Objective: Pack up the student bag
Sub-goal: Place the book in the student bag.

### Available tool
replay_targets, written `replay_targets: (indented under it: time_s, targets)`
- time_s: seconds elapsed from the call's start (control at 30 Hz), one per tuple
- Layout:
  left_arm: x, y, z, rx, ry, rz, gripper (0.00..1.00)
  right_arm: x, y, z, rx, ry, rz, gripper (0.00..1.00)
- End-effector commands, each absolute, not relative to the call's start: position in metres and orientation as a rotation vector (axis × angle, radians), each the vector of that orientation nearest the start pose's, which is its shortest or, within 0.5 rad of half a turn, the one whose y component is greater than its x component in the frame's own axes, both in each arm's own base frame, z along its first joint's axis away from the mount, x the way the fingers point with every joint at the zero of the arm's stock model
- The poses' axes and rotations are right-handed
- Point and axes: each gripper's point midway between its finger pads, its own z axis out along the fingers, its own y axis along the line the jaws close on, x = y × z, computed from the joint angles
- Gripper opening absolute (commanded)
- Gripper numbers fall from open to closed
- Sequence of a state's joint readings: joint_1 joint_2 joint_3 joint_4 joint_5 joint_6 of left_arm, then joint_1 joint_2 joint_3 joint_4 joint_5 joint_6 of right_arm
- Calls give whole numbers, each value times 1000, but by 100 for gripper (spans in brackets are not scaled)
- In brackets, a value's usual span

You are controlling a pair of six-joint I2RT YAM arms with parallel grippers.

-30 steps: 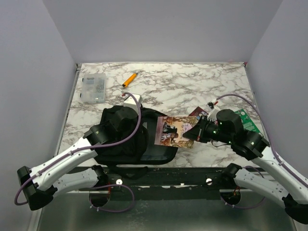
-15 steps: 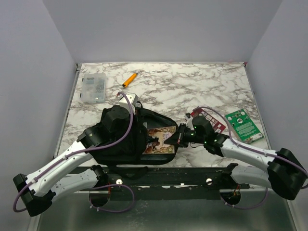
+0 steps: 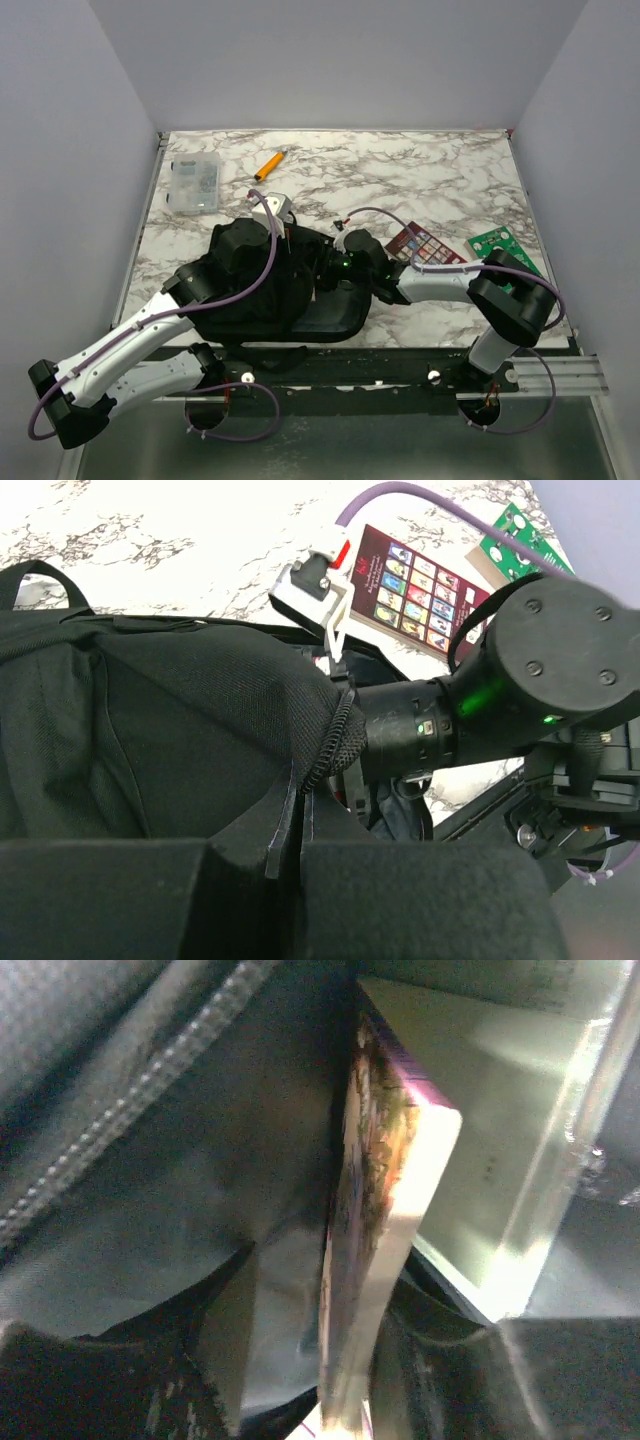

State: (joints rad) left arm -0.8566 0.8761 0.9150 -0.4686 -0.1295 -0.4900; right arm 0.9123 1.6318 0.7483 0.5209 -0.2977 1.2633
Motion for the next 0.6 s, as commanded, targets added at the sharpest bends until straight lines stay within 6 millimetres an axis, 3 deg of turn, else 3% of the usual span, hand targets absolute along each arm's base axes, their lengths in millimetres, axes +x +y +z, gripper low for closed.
replay_targets:
  time_s: [0.0, 0.03, 0.17, 0.5, 0.57]
  targets:
    - [203, -236, 290, 252, 1925, -840, 0, 206, 405, 111, 199, 2361, 1517, 56]
    - [202, -236, 290, 248, 1925, -847, 0, 203, 398, 103, 200, 2381, 1478, 64]
    - [198, -234, 289, 255, 1918, -862, 0, 196, 377, 95, 132, 2416, 1352, 72]
    - [190, -231, 283, 254, 1925, -886, 0, 187, 342, 70, 111, 2488, 1150, 73]
    - [189, -231, 283, 256, 1925, -891, 0, 186, 341, 68, 114, 2492, 1143, 65]
